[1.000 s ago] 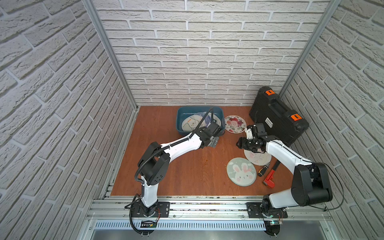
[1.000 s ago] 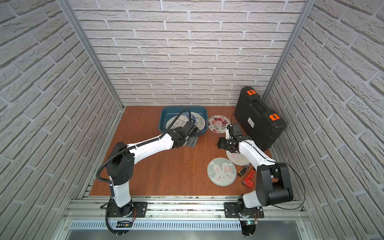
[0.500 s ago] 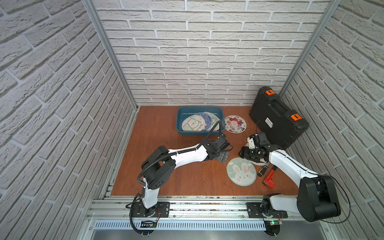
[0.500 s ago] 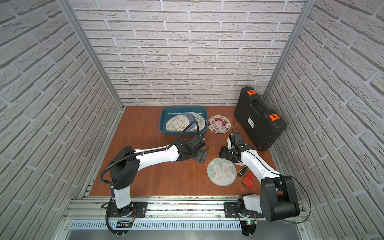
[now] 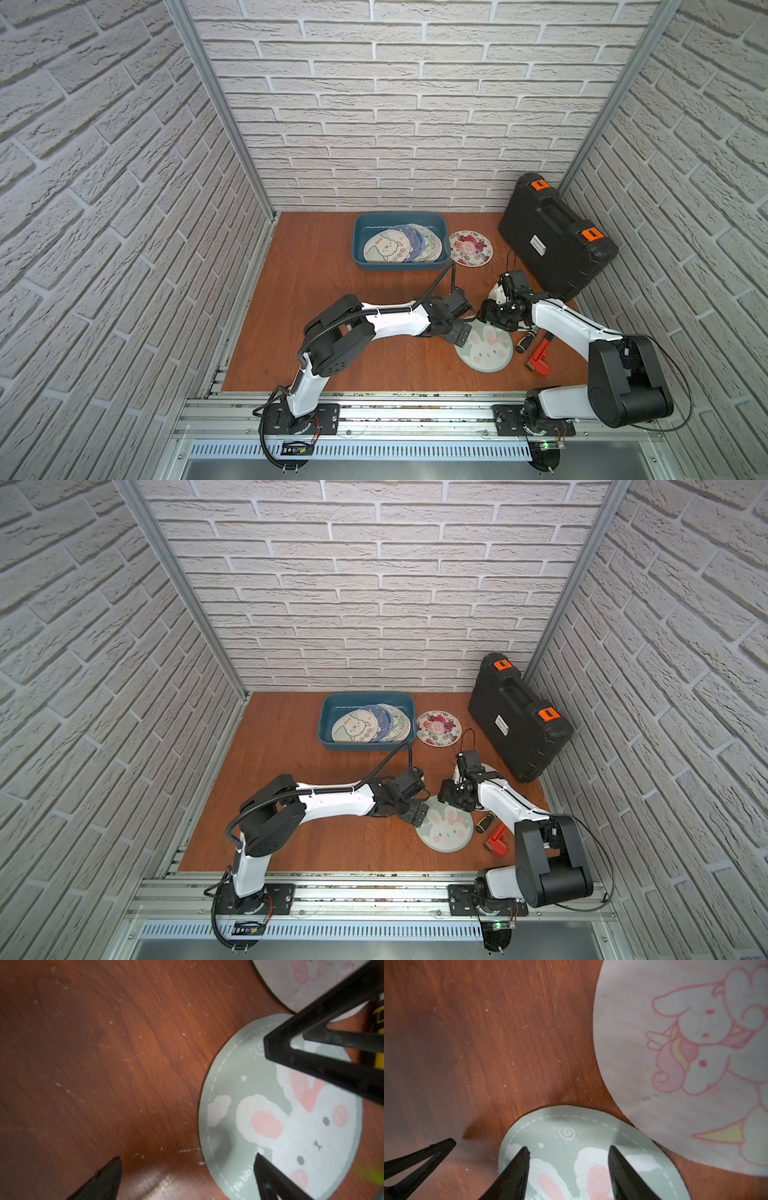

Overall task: Put the coasters into the storage box
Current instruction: Pick up the coaster from the center of the board.

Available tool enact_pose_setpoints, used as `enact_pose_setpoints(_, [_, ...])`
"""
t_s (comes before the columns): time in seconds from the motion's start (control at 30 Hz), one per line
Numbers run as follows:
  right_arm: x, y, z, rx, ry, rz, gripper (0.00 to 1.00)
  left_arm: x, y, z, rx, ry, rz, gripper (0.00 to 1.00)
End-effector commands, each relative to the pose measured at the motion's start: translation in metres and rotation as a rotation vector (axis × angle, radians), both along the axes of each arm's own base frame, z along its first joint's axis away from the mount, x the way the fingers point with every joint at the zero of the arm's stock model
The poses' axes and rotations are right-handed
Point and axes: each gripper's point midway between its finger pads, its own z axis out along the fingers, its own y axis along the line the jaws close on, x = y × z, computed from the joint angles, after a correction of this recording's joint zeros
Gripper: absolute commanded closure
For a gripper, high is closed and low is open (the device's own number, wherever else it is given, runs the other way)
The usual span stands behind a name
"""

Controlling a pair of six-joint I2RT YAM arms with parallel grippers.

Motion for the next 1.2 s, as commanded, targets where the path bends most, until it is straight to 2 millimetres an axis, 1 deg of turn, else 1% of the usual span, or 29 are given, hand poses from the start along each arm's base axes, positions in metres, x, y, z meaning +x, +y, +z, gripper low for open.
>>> enact_pose_setpoints(0.0, [0.002,-0.002,-0.005,-0.02,-0.001,-0.016,0.39,-0.005,-0.016,0.004,-0.047,0.026,-0.041,0.02])
enact_pose_setpoints(0.33, [0.005,0.001,-0.01,-0.025,0.012,-0.005,0.4,-0.031,-0.045,-0.004,-0.134,0.136,-0.177,0.02])
enact_pose_setpoints(0.47, [0.005,0.002,-0.011,-0.026,0.014,-0.002,0.4,-0.035,-0.049,-0.009,-0.14,0.162,-0.193,0.03])
enact_pose_setpoints(0.63, [0.006,0.003,-0.01,-0.026,0.012,0.0,0.4,-0.04,-0.055,-0.009,-0.167,0.185,-0.222,0.04])
enact_pose_setpoints(0.8, [0.007,0.003,-0.012,-0.028,0.015,0.004,0.4,-0.044,-0.06,-0.009,-0.193,0.203,-0.244,0.09])
enact_pose_setpoints(0.93, [0.007,0.004,-0.012,-0.028,0.016,0.008,0.4,-0.045,-0.062,-0.008,-0.203,0.209,-0.249,0.17])
enact_pose_setpoints(1.17, [0.008,0.006,-0.012,-0.028,0.015,0.013,0.4,-0.046,-0.064,-0.012,-0.202,0.221,-0.253,0.43])
